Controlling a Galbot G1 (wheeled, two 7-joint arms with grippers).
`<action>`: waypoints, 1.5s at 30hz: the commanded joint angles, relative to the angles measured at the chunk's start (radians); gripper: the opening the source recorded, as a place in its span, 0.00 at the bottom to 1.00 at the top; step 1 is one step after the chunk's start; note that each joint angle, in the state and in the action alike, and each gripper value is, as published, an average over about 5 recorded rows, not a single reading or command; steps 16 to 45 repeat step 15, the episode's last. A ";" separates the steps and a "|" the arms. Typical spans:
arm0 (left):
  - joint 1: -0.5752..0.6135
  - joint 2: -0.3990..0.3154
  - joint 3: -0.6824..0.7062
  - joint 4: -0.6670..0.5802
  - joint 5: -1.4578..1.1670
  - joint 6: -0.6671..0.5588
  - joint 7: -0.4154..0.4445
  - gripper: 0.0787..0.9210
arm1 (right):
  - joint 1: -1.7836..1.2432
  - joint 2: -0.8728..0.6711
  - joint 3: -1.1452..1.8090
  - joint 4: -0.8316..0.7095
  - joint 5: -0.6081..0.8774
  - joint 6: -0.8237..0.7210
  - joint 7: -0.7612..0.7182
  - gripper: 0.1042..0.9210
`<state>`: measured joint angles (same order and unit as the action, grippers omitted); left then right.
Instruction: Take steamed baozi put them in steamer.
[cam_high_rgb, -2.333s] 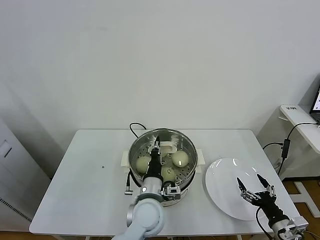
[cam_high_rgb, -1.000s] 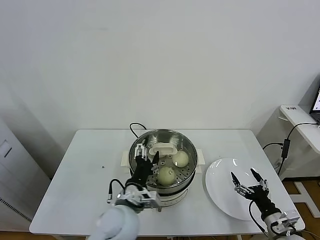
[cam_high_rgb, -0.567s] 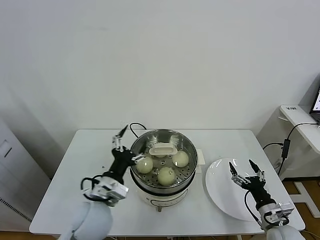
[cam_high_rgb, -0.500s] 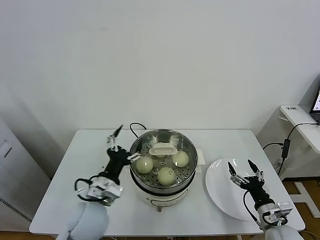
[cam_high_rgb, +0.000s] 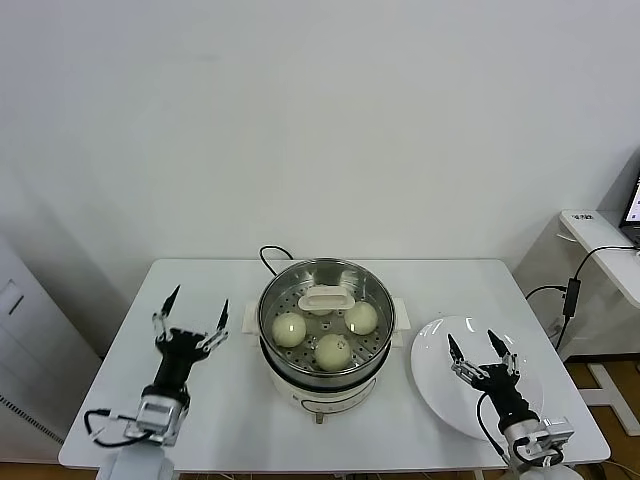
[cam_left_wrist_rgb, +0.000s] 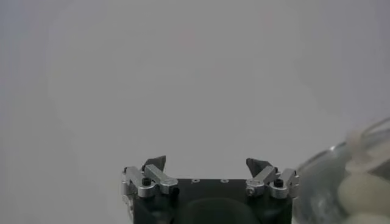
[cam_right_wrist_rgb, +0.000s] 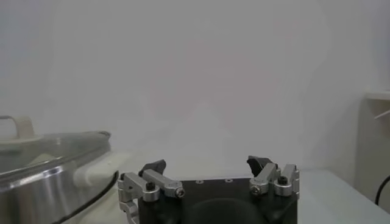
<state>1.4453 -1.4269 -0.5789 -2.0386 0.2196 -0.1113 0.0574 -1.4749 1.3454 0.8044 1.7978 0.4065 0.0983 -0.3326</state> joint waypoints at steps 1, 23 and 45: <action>0.130 -0.109 -0.151 0.057 -0.128 -0.119 0.090 0.88 | -0.044 0.031 -0.002 0.002 -0.025 0.055 -0.013 0.88; 0.159 -0.129 -0.156 0.057 -0.177 -0.111 0.121 0.88 | -0.074 0.042 -0.006 0.011 -0.023 0.075 -0.003 0.88; 0.159 -0.129 -0.156 0.057 -0.177 -0.111 0.121 0.88 | -0.074 0.042 -0.006 0.011 -0.023 0.075 -0.003 0.88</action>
